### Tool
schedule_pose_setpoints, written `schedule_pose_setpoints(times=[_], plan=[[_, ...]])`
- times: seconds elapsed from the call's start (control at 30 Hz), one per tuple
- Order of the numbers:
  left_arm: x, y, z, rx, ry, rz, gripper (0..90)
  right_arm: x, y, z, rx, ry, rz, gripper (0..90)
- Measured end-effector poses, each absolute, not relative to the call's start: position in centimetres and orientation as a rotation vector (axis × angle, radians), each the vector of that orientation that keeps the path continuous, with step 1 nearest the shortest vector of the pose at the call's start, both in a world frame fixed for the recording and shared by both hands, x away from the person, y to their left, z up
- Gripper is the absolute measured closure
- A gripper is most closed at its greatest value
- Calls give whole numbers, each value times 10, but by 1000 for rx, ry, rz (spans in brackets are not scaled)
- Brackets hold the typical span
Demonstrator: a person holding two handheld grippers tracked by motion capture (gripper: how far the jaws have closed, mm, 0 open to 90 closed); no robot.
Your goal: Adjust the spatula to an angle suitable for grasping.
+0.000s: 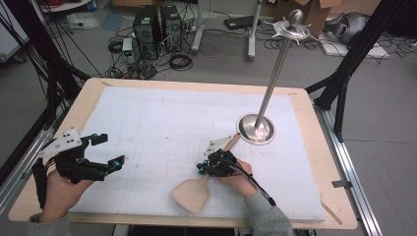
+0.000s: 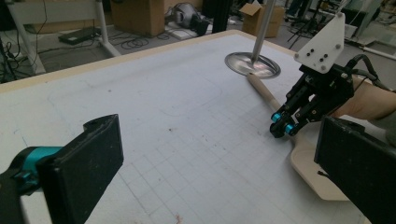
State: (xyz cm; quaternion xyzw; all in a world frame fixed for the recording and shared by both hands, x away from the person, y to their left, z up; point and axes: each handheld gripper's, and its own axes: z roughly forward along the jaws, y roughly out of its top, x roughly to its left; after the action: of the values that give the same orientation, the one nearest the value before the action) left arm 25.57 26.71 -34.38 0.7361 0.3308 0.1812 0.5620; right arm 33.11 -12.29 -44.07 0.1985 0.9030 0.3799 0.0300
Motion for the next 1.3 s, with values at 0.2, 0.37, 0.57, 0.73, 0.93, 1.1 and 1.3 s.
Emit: schedule_pose_setpoints(times=[0.2, 0.37, 0.57, 0.73, 0.93, 1.1, 1.3], plan=[[256, 267, -344, 1735, 779, 428, 17, 330, -128, -440, 623, 2812, 1154, 900], [256, 267, -344, 1736, 779, 427, 17, 327, -135, -440, 623, 2819, 1174, 900], [256, 266, -345, 1738, 779, 427, 17, 324, -149, -440, 624, 2821, 1171, 900], [257, 266, -346, 1743, 784, 430, 17, 320, -159, -440, 637, 2829, 1168, 900], [257, 266, -345, 1746, 783, 431, 17, 317, -168, -439, 630, 2823, 1158, 900], [257, 266, -346, 1743, 786, 429, 17, 315, -176, -438, 647, 2818, 1153, 900], [258, 265, -346, 1744, 783, 425, 17, 312, -188, -437, 675, 2793, 1133, 900]])
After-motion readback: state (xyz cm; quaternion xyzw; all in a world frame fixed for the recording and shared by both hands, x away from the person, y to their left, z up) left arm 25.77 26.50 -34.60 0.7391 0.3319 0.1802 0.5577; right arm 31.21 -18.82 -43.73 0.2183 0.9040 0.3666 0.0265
